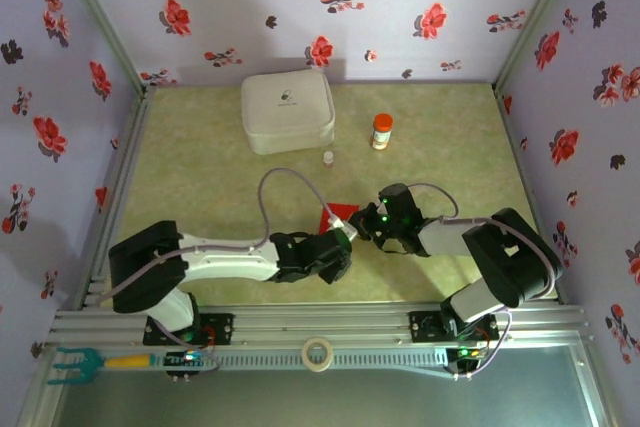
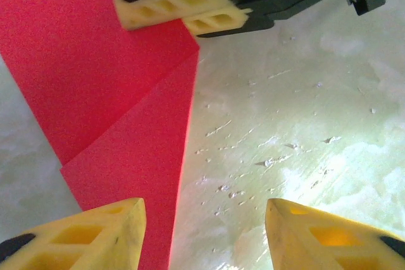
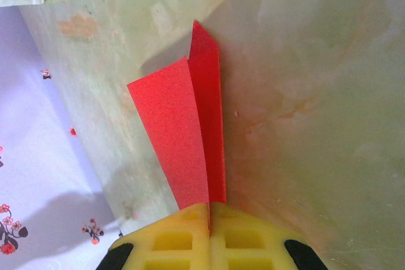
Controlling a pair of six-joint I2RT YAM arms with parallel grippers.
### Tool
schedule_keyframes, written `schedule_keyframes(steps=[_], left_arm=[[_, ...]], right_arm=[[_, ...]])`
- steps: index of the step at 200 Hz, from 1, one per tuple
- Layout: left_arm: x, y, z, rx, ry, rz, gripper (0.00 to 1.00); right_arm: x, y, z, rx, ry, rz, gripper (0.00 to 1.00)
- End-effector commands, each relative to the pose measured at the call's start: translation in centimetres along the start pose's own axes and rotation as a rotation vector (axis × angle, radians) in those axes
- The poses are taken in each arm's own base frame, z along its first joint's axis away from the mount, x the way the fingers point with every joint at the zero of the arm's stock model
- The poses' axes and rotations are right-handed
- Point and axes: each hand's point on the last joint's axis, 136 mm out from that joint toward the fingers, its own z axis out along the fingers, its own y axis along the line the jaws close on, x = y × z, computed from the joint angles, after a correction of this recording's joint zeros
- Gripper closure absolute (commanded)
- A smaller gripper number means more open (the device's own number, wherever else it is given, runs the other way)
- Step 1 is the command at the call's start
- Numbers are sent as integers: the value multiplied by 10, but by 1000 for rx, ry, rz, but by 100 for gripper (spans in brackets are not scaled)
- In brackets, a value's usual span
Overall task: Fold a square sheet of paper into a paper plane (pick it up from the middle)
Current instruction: Fold the wing for the fifth time at the center of the table.
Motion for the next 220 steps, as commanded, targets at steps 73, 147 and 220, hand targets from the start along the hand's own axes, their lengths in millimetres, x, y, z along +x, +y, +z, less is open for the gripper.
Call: schedule_keyframes(steps=[73, 147, 220], left_arm=[[12, 16, 10, -188, 87, 112, 50], [11, 15, 10, -185, 86, 115, 69], [12, 15, 10, -186, 91, 113, 73]], right_arm=[[-2, 11, -2, -7, -14, -7, 96], [-2, 11, -1, -1, -11, -8, 96], [-3, 10, -2, 1, -15, -9, 96]])
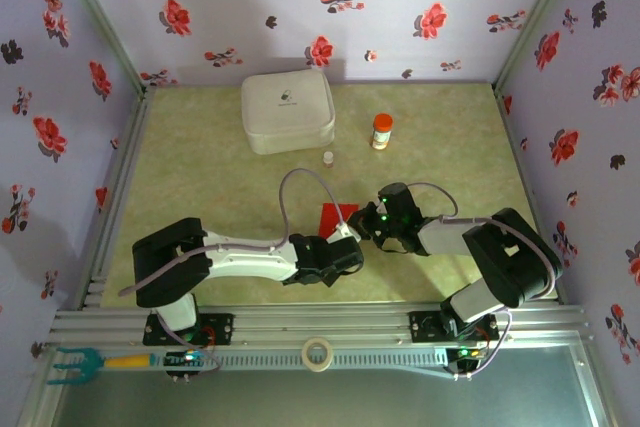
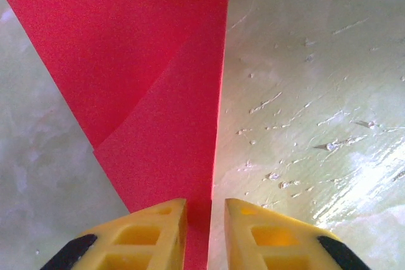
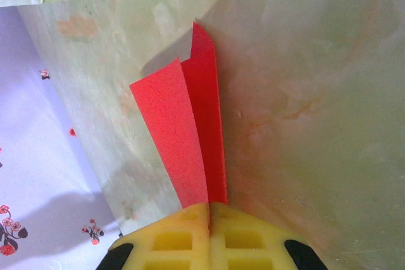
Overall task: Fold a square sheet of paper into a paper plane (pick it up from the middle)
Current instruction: Fold the wing for the fifth time at the center of the table.
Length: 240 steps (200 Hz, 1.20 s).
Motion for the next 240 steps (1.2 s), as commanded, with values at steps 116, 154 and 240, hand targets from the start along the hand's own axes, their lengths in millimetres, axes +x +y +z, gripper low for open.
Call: schedule_keyframes(steps=[116, 154, 240], left_arm=[[-2, 5, -1, -45, 2, 6, 73], [-2, 5, -1, -47, 0, 2, 74], [-2, 5, -1, -45, 1, 2, 84]], right_arm=[[-2, 9, -3, 1, -15, -12, 96], [-2, 10, -3, -3, -14, -14, 96], [-2, 11, -4, -4, -16, -14, 96]])
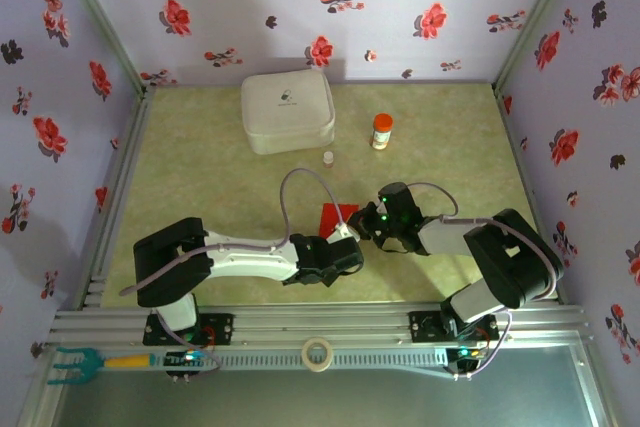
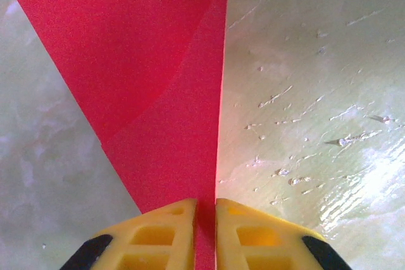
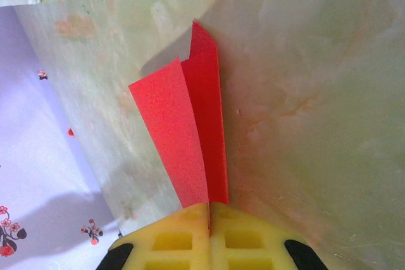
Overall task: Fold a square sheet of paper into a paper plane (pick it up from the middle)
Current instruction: Fold the wing for the fifth time at the center of the table.
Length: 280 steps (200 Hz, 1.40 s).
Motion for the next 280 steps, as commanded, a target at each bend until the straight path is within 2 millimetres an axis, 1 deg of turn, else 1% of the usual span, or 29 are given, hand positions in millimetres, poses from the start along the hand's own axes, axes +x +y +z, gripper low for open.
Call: schedule_keyframes(steps=[1, 53, 89, 110, 121, 166, 187, 229, 269, 280], left_arm=[[-5, 2, -2, -27, -12, -2, 84], [-4, 2, -1, -28, -11, -3, 77], [-5, 2, -1, -29, -9, -4, 76], [-4, 2, -1, -29, -8, -4, 78], [-4, 2, -1, -30, -6, -2, 82], [-3, 2, 0, -29, -6, -3, 89], [-4, 1, 0, -27, -10, -5, 91], [-4, 1, 0, -27, -8, -5, 82], [-3, 1, 1, -30, -1, 0, 82], [-3, 1, 1, -32, 0, 0, 80]], right_arm=[[-3, 11, -3, -11, -18, -18, 96], [-3, 13, -3, -17, -17, -20, 96], [-3, 13, -3, -14, -17, -21, 96], [-3, 13, -3, -15, -18, -22, 96], [-3, 13, -3, -14, -18, -21, 96], [-3, 13, -4, -15, -20, -24, 96], [-3, 14, -4, -16, -21, -24, 96], [-3, 13, -3, -13, -17, -23, 96], [-3, 13, -3, -13, -19, -23, 96], [-3, 13, -4, -14, -18, -23, 96]])
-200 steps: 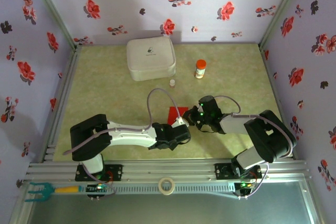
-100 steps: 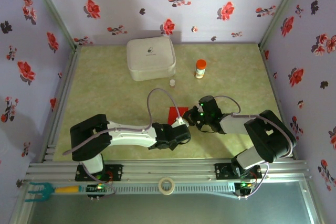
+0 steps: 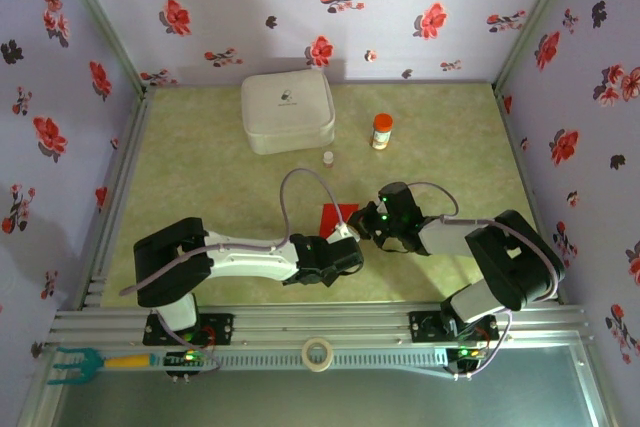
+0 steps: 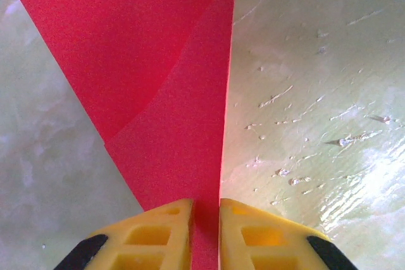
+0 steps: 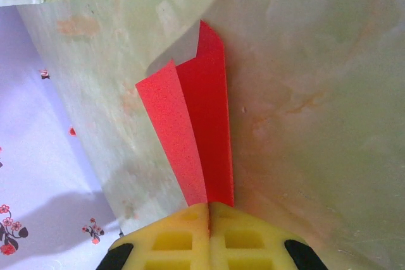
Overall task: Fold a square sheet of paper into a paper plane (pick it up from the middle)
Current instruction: Fold the wing for the fifth time at the center of the table.
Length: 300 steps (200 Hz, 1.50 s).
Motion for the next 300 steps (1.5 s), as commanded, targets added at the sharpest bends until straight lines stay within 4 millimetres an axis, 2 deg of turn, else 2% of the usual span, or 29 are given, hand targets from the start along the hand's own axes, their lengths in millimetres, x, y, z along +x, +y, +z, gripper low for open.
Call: schedule_keyframes(steps=[1, 37, 89, 120, 150, 176, 204, 227, 300], left_arm=[[-3, 1, 1, -31, -1, 1, 80], [-4, 1, 1, -32, 0, 2, 79], [-6, 1, -2, -25, -15, -3, 90], [-6, 1, -2, -21, -19, -10, 97], [-6, 4, -4, 3, -32, -36, 100], [-12, 5, -8, 87, -60, -92, 100], [-16, 0, -13, 243, -96, -159, 100], [-17, -4, -13, 374, -109, -220, 100], [-11, -1, -5, 506, -92, -334, 100]], right_arm=[[-3, 11, -2, -11, -17, -20, 97], [-3, 11, -2, -10, -15, -20, 96], [-2, 9, -1, -5, -13, -19, 96], [-2, 7, -3, 9, -19, -28, 89], [-6, 1, -17, 85, -50, -71, 74], [-14, -10, -44, 212, -120, -125, 64], [-22, -12, -67, 228, -207, -126, 61], [-26, -11, -79, 191, -266, -104, 60], [-22, -8, -77, 125, -261, -86, 60]])
